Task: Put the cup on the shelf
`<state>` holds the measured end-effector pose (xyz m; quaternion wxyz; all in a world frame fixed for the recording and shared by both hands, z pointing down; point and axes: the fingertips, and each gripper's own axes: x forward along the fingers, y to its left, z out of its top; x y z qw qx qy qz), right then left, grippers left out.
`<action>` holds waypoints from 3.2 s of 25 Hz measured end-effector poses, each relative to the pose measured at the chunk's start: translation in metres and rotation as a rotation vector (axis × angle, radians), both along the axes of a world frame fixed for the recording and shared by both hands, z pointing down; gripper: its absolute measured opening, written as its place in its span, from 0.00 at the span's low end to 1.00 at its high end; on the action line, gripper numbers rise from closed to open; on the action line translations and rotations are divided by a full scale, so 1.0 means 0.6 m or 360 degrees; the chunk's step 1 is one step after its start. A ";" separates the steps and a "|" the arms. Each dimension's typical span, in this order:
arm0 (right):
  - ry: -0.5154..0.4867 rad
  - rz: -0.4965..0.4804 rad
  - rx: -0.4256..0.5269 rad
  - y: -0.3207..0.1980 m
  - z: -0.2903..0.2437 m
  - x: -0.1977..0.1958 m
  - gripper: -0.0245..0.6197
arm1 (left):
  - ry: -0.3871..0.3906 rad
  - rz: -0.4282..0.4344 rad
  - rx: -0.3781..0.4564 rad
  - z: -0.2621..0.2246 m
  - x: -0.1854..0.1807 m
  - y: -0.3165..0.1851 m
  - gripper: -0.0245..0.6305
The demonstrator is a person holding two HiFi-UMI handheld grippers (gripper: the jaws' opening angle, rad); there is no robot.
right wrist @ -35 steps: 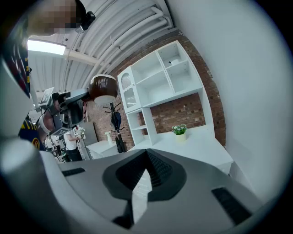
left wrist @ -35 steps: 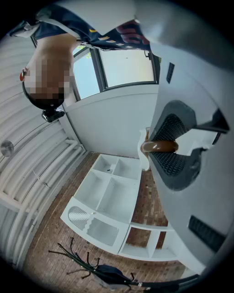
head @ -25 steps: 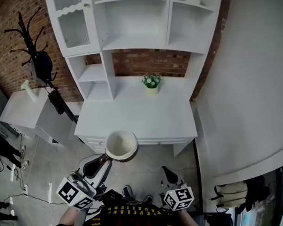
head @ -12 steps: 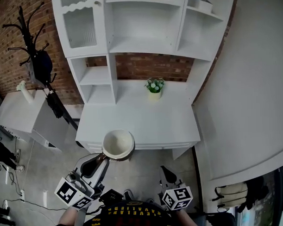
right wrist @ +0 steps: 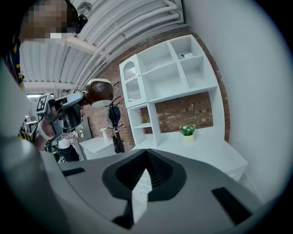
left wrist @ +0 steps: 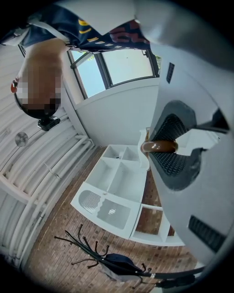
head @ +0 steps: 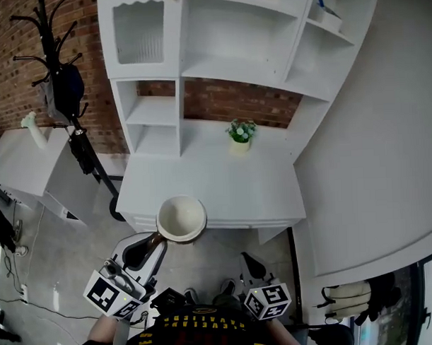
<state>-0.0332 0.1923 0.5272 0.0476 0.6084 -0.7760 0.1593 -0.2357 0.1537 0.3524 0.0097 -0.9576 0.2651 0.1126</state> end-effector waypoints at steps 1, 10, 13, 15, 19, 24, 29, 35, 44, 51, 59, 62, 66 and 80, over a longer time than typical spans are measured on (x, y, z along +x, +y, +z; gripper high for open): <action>0.0006 -0.0014 0.0002 -0.005 0.000 -0.006 0.05 | 0.0004 -0.0014 0.0001 0.002 -0.006 -0.003 0.11; -0.0005 -0.0146 -0.0022 -0.034 0.022 -0.042 0.05 | 0.0024 -0.0121 -0.0056 0.022 -0.034 -0.019 0.11; -0.0008 -0.0152 -0.0008 -0.051 0.021 -0.030 0.05 | 0.0014 -0.0141 -0.0052 0.018 -0.026 -0.033 0.11; -0.0021 -0.0149 0.0001 -0.064 0.021 -0.017 0.05 | 0.0009 -0.0147 -0.0048 0.015 -0.014 -0.046 0.11; -0.0049 -0.0142 -0.0007 -0.090 0.029 0.021 0.05 | 0.0001 -0.0152 -0.0058 0.013 0.024 -0.079 0.11; -0.0068 -0.0115 0.0012 -0.136 0.027 0.091 0.05 | -0.0004 -0.0148 -0.0067 0.009 0.088 -0.125 0.11; -0.0096 -0.0118 0.0027 -0.187 0.017 0.155 0.05 | -0.0019 -0.0158 -0.0065 -0.007 0.154 -0.170 0.11; -0.0138 -0.0164 0.0031 -0.241 0.017 0.224 0.05 | -0.0042 -0.0199 -0.0075 -0.018 0.229 -0.212 0.11; -0.0159 -0.0216 0.0015 -0.291 0.024 0.322 0.05 | -0.0033 -0.0309 -0.0130 -0.017 0.309 -0.262 0.11; -0.0174 -0.0160 0.0014 -0.327 0.025 0.396 0.05 | -0.0052 -0.0360 -0.0164 -0.005 0.348 -0.299 0.11; -0.0158 -0.0102 -0.0001 -0.395 0.037 0.417 0.05 | 0.0030 -0.0291 -0.0194 0.001 0.368 -0.380 0.11; -0.0157 -0.0065 0.0000 -0.423 0.029 0.419 0.05 | 0.0010 -0.0274 -0.0196 0.007 0.367 -0.421 0.11; -0.0133 -0.0061 0.0008 -0.466 0.021 0.409 0.05 | -0.0022 -0.0249 -0.0169 0.003 0.357 -0.467 0.11; -0.0108 0.0014 -0.0007 -0.590 0.018 0.341 0.05 | -0.0001 -0.0188 -0.0155 -0.001 0.285 -0.598 0.11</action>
